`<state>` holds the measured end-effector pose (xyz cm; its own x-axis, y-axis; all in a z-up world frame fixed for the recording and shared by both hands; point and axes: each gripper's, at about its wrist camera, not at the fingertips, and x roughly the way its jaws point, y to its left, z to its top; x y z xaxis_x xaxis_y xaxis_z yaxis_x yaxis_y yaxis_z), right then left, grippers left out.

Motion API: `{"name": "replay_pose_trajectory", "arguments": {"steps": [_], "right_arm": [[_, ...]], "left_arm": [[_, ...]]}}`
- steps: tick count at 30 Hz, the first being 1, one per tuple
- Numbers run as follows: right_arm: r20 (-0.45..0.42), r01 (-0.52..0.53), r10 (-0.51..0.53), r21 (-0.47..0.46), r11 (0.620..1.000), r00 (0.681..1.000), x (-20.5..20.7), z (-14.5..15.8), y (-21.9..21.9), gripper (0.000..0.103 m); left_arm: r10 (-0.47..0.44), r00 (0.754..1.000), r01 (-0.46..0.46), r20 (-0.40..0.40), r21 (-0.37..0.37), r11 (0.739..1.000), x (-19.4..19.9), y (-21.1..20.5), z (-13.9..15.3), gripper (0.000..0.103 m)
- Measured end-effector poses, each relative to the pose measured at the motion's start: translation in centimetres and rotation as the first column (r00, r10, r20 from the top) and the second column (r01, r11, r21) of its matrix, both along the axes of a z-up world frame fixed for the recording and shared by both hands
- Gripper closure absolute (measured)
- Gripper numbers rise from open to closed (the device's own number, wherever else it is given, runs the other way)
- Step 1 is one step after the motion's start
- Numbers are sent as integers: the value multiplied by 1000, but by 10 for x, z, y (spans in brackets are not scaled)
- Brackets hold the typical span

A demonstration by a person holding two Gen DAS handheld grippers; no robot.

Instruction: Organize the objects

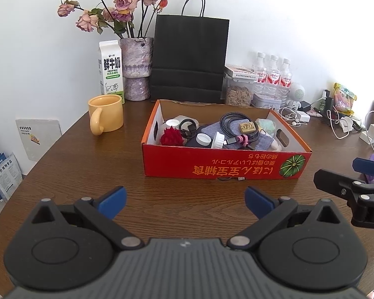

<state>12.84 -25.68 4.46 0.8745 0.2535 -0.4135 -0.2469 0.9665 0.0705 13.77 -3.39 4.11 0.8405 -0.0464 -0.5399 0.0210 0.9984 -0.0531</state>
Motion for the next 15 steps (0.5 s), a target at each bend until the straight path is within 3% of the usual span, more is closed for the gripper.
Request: {"name": "replay_pose_trajectory", "arguments": {"steps": [15], "right_arm": [[-2, 1, -1, -4, 1000, 1000, 1, -3, 2, 0]], "left_arm": [[-9, 1000, 9, -5, -5, 1000, 0, -1, -1, 0]]}}
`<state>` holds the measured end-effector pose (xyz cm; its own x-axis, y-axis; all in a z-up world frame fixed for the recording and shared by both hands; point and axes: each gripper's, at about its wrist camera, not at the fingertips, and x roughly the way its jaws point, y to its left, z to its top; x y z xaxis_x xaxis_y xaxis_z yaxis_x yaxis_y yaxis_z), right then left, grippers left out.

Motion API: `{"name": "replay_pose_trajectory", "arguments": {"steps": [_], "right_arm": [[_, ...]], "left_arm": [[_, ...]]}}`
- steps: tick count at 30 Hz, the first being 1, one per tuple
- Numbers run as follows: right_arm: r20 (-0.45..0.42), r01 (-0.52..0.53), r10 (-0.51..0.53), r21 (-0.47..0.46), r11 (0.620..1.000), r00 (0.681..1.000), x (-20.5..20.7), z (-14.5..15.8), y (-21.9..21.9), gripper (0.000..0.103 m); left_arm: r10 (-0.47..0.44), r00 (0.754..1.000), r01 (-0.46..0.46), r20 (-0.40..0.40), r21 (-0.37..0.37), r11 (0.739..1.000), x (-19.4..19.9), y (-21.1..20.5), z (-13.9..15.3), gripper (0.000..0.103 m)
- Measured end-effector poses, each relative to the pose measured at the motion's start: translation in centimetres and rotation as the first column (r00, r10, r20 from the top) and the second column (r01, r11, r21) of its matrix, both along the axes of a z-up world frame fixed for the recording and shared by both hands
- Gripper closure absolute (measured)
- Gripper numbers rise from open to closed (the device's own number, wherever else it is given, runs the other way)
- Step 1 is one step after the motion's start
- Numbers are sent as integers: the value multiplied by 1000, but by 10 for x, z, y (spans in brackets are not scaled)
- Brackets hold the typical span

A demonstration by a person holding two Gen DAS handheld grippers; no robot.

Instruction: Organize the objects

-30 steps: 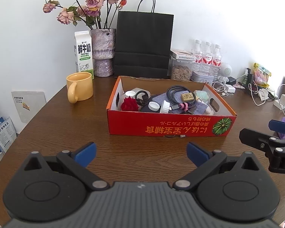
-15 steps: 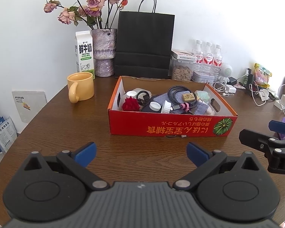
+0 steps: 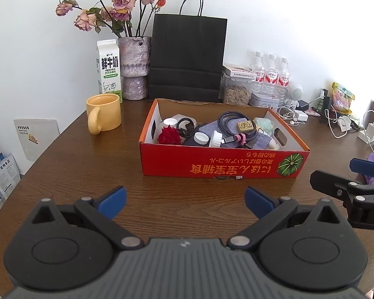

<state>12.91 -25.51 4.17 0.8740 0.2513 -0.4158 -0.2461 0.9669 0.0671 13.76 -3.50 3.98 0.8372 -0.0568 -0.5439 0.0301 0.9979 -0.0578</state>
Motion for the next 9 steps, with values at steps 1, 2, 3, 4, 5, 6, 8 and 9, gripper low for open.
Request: {"name": "replay_pose_trajectory", "arguments": {"steps": [1, 2, 3, 4, 5, 6, 8, 9], "right_arm": [[0, 0, 0, 0, 1000, 1000, 0, 0, 0, 0], [-1, -1, 1, 0, 1000, 1000, 0, -1, 0, 0], [-2, -1, 1, 0, 1000, 1000, -1, -2, 0, 0], [-3, -3, 3, -1, 1000, 1000, 0, -4, 1, 0], [-4, -3, 3, -2, 1000, 1000, 0, -5, 2, 0], [-5, -4, 4, -3, 1000, 1000, 0, -6, 2, 0], [-7, -5, 5, -5, 1000, 1000, 0, -7, 2, 0], [-8, -5, 5, -6, 1000, 1000, 0, -8, 3, 0]], "left_arm": [[0, 1000, 0, -5, 0, 1000, 0, 0, -1, 0], [0, 1000, 0, -7, 1, 1000, 1, 0, -1, 0], [2, 1000, -2, -6, -1, 1000, 0, 0, -2, 0], [1, 1000, -1, -2, -5, 1000, 0, 0, -3, 0], [-1, 1000, 1, 0, -11, 1000, -1, 0, -3, 0], [0, 1000, 0, -1, -14, 1000, -1, 0, -3, 0], [-4, 1000, 4, -4, -18, 1000, -1, 0, -3, 0], [-5, 1000, 5, -7, -19, 1000, -1, 0, -3, 0]]}}
